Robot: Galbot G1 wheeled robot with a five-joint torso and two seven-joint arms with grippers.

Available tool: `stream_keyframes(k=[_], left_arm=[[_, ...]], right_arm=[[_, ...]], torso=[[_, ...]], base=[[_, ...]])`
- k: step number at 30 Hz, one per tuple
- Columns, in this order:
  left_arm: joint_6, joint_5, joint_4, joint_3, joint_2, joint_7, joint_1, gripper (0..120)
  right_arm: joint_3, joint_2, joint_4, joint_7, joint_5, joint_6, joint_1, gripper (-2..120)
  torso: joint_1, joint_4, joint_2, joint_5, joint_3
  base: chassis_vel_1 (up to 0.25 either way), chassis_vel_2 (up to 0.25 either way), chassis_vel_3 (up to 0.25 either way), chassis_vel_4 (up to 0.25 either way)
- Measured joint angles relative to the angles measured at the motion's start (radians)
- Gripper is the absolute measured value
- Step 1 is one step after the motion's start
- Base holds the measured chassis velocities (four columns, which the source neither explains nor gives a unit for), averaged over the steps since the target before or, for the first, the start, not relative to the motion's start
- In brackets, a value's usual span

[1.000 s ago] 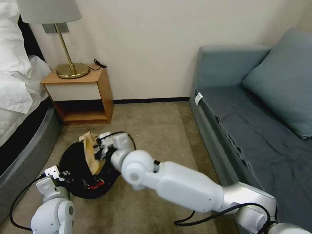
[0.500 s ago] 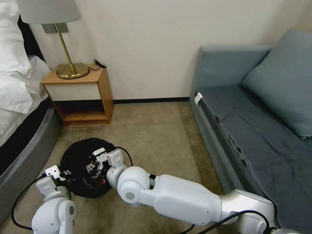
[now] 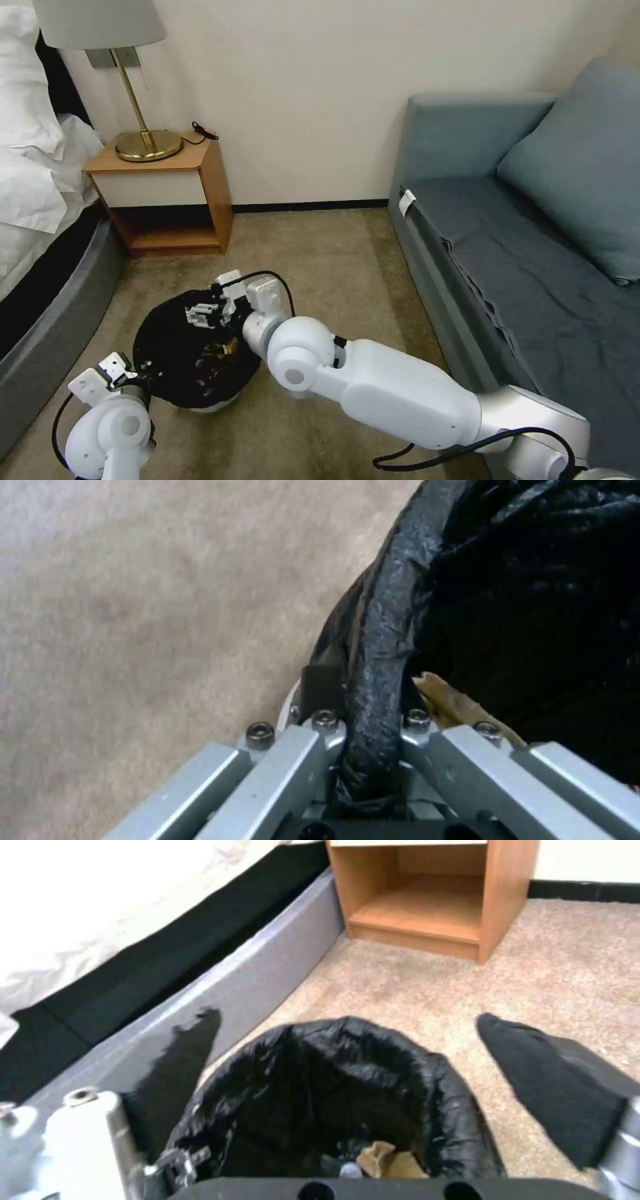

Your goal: Pick up the trash bin, then pick up the garbage on the floor and place it into the trash bin.

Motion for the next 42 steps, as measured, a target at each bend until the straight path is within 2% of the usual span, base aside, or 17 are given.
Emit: stream_keyframes(k=[4,9,13,18,21,23,24,27,29,30,32,34,35,36,39,41,42], left_arm=[[0.011,-0.039,0.023,-0.002,0.007,-0.046,-0.012,2],[0.011,-0.033,0.026,-0.002,0.009,-0.042,-0.013,8],[0.007,-0.003,0.025,-0.003,0.011,-0.016,-0.009,20],[-0.017,0.111,0.018,-0.003,0.011,0.066,0.006,39],[-0.048,0.232,0.001,-0.003,0.011,0.171,0.027,51],[-0.050,0.237,0.001,-0.004,0.011,0.175,0.028,51],[-0.067,0.284,-0.005,-0.005,0.011,0.214,0.038,61],[-0.097,0.355,-0.016,-0.010,0.011,0.274,0.054,68],[-0.155,0.426,-0.034,-0.020,0.013,0.376,0.078,77],[-0.224,0.467,-0.043,-0.026,0.016,0.471,0.095,82],[-0.231,0.471,-0.044,-0.027,0.017,0.480,0.096,82],[-0.427,0.557,-0.050,-0.050,0.026,0.705,0.126,97],[-0.444,0.561,-0.050,-0.052,0.027,0.723,0.128,98],[-0.519,0.564,-0.043,-0.058,0.036,0.796,0.132,100],[-0.550,0.558,-0.043,-0.060,0.041,0.838,0.135,100],[-0.575,0.540,-0.063,-0.045,0.048,0.892,0.144,100],[-0.575,0.540,-0.063,-0.045,0.048,0.892,0.144,100]], right_arm=[[0.013,-0.004,0.001,-0.007,-0.019,0.004,-0.021,100],[0.016,-0.007,0.001,-0.011,-0.030,0.006,-0.031,100],[0.020,-0.010,0.000,-0.012,-0.038,0.007,-0.040,100],[0.024,-0.016,0.000,-0.013,-0.044,0.009,-0.047,100],[0.030,-0.019,0.000,-0.013,-0.046,0.010,-0.048,100],[0.030,-0.019,0.000,-0.013,-0.046,0.010,-0.048,100],[0.033,-0.021,0.000,-0.013,-0.046,0.011,-0.049,99],[0.039,-0.024,0.001,-0.013,-0.047,0.011,-0.050,99],[0.052,-0.032,0.008,-0.014,-0.047,0.011,-0.053,99],[0.064,-0.040,0.015,-0.018,-0.047,0.012,-0.057,100],[0.064,-0.040,0.015,-0.018,-0.047,0.012,-0.057,100],[0.121,-0.074,0.044,-0.052,-0.070,0.046,-0.085,100],[0.129,-0.078,0.046,-0.058,-0.075,0.052,-0.089,100],[0.184,-0.106,0.069,-0.100,-0.124,0.104,-0.123,100],[0.233,-0.133,0.092,-0.127,-0.185,0.151,-0.156,100],[0.375,-0.225,0.173,-0.189,-0.400,0.228,-0.269,100],[0.375,-0.225,0.173,-0.189,-0.400,0.228,-0.269,100]], torso=[[0.000,0.0000,0.000,0.0000,0.000],[0.000,0.0000,0.000,0.0000,0.000],[0.000,0.0001,0.000,0.0000,0.000],[0.000,0.0000,0.000,0.0000,0.000],[0.000,0.0000,0.000,0.0000,0.000],[0.000,0.0000,0.000,0.0000,0.000],[0.000,0.0000,0.000,0.0000,0.000],[0.000,0.0001,0.000,0.0000,0.000],[0.000,0.0002,0.000,-0.0001,0.000],[0.000,0.0004,0.000,0.0000,0.000],[0.000,0.0004,0.000,0.0000,0.000],[0.000,-0.0001,0.000,0.0002,0.000],[0.000,0.0000,0.000,0.0001,0.000],[0.000,0.0000,0.000,0.0001,0.000],[0.000,0.0002,0.000,0.0001,0.000],[0.000,-0.0001,0.000,0.0005,0.000],[0.000,-0.0001,0.000,0.0005,0.000]], base=[[0.000,0.000,0.000,0.000],[0.000,0.000,0.000,0.000],[0.000,0.000,0.000,0.000],[0.000,0.000,0.000,0.000],[0.000,0.000,0.000,0.000],[0.000,0.000,0.000,0.000],[0.000,0.000,0.000,0.000],[0.000,0.000,0.000,0.000],[0.000,0.000,0.000,0.000],[0.000,0.000,0.000,0.000],[0.000,0.000,0.000,0.000],[0.000,0.000,0.000,0.000],[0.000,0.000,0.000,0.000],[0.000,0.000,0.000,0.000],[0.000,0.000,0.000,0.000],[0.000,0.000,0.000,0.000],[0.000,0.000,0.000,0.000]])
